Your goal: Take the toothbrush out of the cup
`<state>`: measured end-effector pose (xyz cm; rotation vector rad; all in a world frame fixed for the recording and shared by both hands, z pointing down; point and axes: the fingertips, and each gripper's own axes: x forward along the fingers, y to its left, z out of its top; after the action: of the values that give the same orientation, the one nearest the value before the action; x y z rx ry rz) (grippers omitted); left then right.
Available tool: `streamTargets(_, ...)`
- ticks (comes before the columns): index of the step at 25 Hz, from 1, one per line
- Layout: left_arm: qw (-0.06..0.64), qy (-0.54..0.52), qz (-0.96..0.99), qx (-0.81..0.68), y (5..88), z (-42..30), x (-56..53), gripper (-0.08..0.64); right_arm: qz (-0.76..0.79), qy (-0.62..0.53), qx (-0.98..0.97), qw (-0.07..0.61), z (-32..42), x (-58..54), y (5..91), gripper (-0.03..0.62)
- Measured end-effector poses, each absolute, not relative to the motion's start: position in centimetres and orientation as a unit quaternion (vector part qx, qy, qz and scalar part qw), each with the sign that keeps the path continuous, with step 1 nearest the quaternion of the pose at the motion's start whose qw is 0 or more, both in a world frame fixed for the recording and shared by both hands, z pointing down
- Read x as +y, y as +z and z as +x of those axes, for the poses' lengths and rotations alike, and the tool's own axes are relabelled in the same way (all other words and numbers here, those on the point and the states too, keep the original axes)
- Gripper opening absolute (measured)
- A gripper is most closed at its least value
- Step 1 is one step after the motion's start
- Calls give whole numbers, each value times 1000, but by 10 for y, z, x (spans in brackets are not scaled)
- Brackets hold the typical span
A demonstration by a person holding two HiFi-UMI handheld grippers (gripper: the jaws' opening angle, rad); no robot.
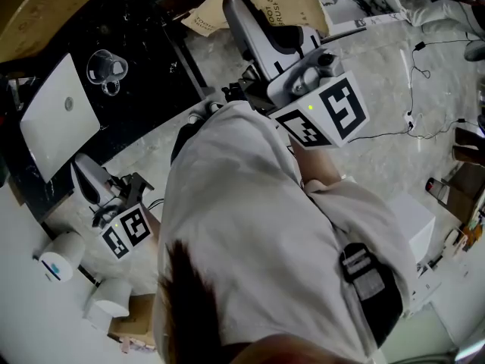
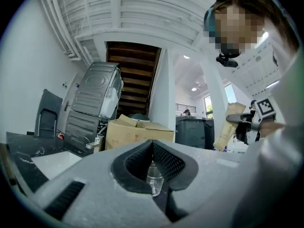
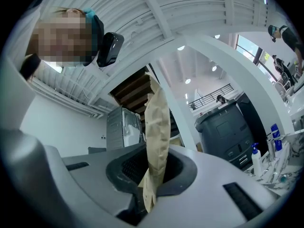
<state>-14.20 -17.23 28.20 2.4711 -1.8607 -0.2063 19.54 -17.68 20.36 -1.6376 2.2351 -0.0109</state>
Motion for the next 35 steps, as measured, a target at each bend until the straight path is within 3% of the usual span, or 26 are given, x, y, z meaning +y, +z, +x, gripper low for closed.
streamTargets(35,21,-68,783,-618,284,-166,-166,15,-561,-6,809,175,170,-185,203,34)
